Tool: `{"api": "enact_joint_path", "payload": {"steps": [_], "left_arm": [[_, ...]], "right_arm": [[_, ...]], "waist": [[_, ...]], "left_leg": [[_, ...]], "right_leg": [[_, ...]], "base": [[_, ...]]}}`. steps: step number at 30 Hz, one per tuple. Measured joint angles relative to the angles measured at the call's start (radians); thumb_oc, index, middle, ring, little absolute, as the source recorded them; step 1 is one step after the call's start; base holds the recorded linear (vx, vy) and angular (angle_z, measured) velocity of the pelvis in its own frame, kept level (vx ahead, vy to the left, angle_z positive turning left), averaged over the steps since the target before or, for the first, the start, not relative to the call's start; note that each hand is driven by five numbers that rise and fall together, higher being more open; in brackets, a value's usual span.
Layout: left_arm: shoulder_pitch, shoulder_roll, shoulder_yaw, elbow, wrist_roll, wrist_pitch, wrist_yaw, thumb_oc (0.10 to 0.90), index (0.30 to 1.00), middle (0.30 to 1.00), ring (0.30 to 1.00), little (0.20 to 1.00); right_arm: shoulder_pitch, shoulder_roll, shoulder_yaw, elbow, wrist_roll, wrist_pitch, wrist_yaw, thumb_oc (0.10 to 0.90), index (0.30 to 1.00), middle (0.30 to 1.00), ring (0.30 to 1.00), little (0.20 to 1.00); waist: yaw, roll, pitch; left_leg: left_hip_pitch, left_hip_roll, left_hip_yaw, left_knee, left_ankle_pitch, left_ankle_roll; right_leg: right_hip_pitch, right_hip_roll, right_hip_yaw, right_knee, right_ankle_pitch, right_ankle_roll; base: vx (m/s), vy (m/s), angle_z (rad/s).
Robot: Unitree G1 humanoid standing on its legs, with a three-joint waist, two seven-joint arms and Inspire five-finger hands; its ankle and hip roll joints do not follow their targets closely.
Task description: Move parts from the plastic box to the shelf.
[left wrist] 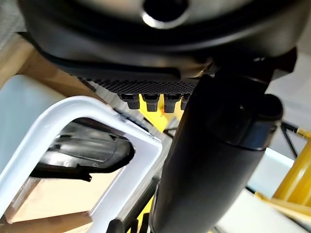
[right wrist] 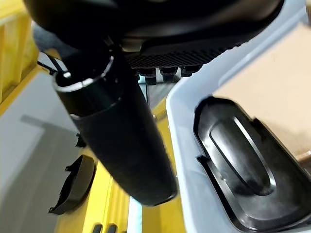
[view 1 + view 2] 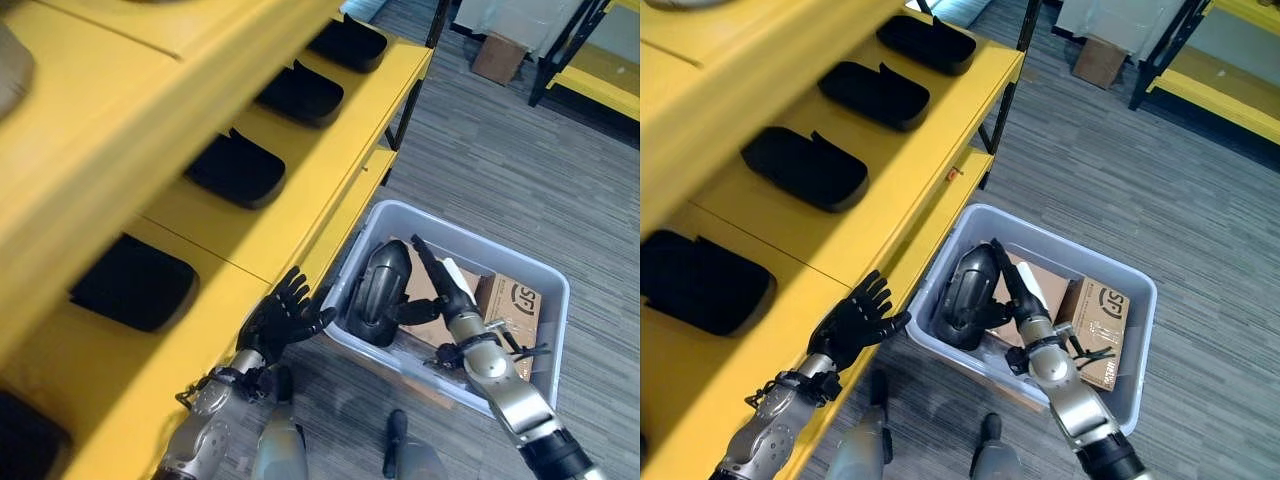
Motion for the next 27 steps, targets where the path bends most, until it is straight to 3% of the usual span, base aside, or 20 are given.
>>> {"api": "enact_joint_path", "payload": {"steps": [1, 2, 3, 5, 7, 8, 9, 10, 13, 16, 22, 27], "left_arm": [[0.025, -0.025, 0.001, -0.004, 0.001, 0.001, 0.001, 0.9, 1.0, 1.0, 1.0, 1.0], [0.041, -0.044, -0.001, 0.001, 0.002, 0.009, 0.003, 0.9, 1.0, 1.0, 1.0, 1.0], [0.044, -0.047, -0.011, 0.01, 0.004, 0.015, 0.001, 0.9, 1.0, 1.0, 1.0, 1.0], [0.044, -0.047, -0.041, 0.056, 0.004, 0.022, -0.026, 0.9, 1.0, 1.0, 1.0, 1.0], [0.045, -0.045, -0.07, 0.081, 0.004, 0.026, -0.047, 0.9, 1.0, 1.0, 1.0, 1.0], [0.042, -0.041, -0.083, 0.078, 0.004, 0.026, -0.059, 0.9, 1.0, 1.0, 1.0, 1.0], [0.036, -0.042, -0.09, 0.068, 0.004, 0.024, -0.061, 0.9, 1.0, 1.0, 1.0, 1.0], [0.031, -0.044, -0.091, 0.061, 0.004, 0.021, -0.062, 0.9, 1.0, 1.0, 1.0, 1.0], [-0.002, -0.043, -0.1, 0.073, 0.004, 0.016, -0.061, 0.9, 1.0, 1.0, 1.0, 1.0], [-0.021, -0.043, -0.096, 0.075, 0.004, 0.016, -0.06, 0.9, 1.0, 1.0, 1.0, 1.0], [-0.005, -0.037, -0.1, 0.079, 0.004, 0.017, -0.063, 0.9, 1.0, 1.0, 1.0, 1.0], [-0.026, -0.025, -0.132, 0.11, 0.005, 0.044, -0.103, 0.9, 1.0, 1.0, 1.0, 1.0]], "right_arm": [[-0.019, 0.0, 0.003, 0.003, -0.008, 0.021, -0.001, 0.9, 1.0, 1.0, 1.0, 1.0], [-0.025, 0.003, 0.003, 0.003, -0.019, 0.033, -0.002, 0.9, 1.0, 1.0, 1.0, 1.0], [-0.025, 0.0, 0.005, 0.004, -0.031, 0.035, -0.003, 0.9, 1.0, 1.0, 1.0, 1.0], [-0.025, -0.013, 0.004, 0.008, -0.039, 0.045, -0.004, 0.9, 1.0, 1.0, 1.0, 1.0], [-0.024, -0.05, 0.002, 0.007, -0.039, 0.044, -0.011, 0.9, 1.0, 1.0, 1.0, 1.0], [-0.023, -0.067, -0.002, 0.006, -0.039, 0.044, -0.021, 0.9, 1.0, 1.0, 1.0, 1.0], [-0.023, -0.082, -0.006, 0.005, -0.039, 0.044, -0.029, 0.9, 1.0, 1.0, 1.0, 1.0], [-0.024, -0.082, -0.009, 0.01, -0.04, 0.044, -0.037, 0.9, 1.0, 1.0, 1.0, 1.0], [-0.046, -0.024, 0.011, 0.051, -0.042, 0.025, -0.055, 0.9, 1.0, 1.0, 1.0, 1.0], [-0.073, -0.022, 0.032, 0.062, -0.042, 0.022, -0.042, 0.9, 1.0, 1.0, 1.0, 1.0], [-0.106, -0.043, 0.041, 0.062, -0.136, -0.026, -0.009, 0.9, 1.0, 1.0, 1.0, 1.0], [-0.225, -0.093, 0.094, 0.062, -0.199, -0.041, 0.084, 0.9, 1.0, 1.0, 1.0, 1.0]], "waist": [[0.0, 0.014, 0.004], [-0.002, 0.015, 0.005], [-0.004, 0.006, 0.009], [-0.005, -0.017, 0.011], [-0.029, -0.024, 0.009], [-0.05, -0.029, 0.006], [-0.066, -0.027, 0.004], [-0.058, -0.027, 0.004], [-0.058, -0.024, 0.002], [-0.056, -0.013, -0.004], [-0.039, 0.007, -0.016], [-0.023, 0.027, -0.014]], "left_leg": [[-0.004, 0.029, 0.018, 0.002, -0.021, 0.02], [-0.005, 0.047, 0.049, 0.005, -0.081, 0.04], [-0.006, 0.049, 0.062, 0.011, -0.134, 0.06], [0.002, 0.035, 0.115, 0.089, -0.154, 0.078], [0.055, -0.023, 0.169, 0.22, -0.2, 0.071], [0.09, -0.063, 0.187, 0.215, -0.235, 0.053], [0.102, -0.069, 0.189, 0.161, -0.193, 0.026], [0.104, -0.064, 0.19, 0.137, -0.169, 0.003], [0.107, -0.047, 0.179, 0.13, -0.155, 0.001], [0.111, -0.046, 0.174, 0.123, -0.151, 0.0], [0.104, -0.056, 0.168, 0.113, -0.147, 0.008], [0.041, -0.061, 0.157, 0.106, -0.118, 0.007]], "right_leg": [[-0.014, 0.016, -0.021, 0.034, -0.012, -0.03], [-0.02, 0.029, -0.039, 0.056, -0.03, -0.054], [-0.019, 0.028, -0.057, 0.065, -0.04, -0.07], [-0.007, 0.017, -0.08, 0.065, -0.044, -0.096], [0.003, -0.002, -0.1, 0.052, -0.038, -0.106], [0.002, -0.011, -0.115, 0.042, -0.029, -0.099], [-0.002, -0.006, -0.127, 0.037, -0.013, -0.089], [-0.011, 0.001, -0.129, 0.03, -0.005, -0.092], [0.011, 0.021, -0.138, -0.01, 0.011, -0.096], [0.016, 0.021, -0.142, -0.014, 0.012, -0.096], [0.0, 0.013, -0.145, 0.004, 0.01, -0.094], [-0.073, 0.004, -0.148, 0.039, 0.012, -0.098]], "base": [[-0.03, -0.203, 0.12], [-0.04, -0.235, 0.33], [-0.04, -0.181, 0.48], [-0.06, -0.165, 0.33], [-0.04, -0.106, 0.3], [0.0, -0.061, 0.48], [0.01, -0.037, 0.34], [0.02, -0.02, 0.16], [0.08, 0.06, 0.03], [0.06, 0.043, 0.05], [-0.01, 0.011, 0.02], [-0.06, 0.015, 0.06]]}}
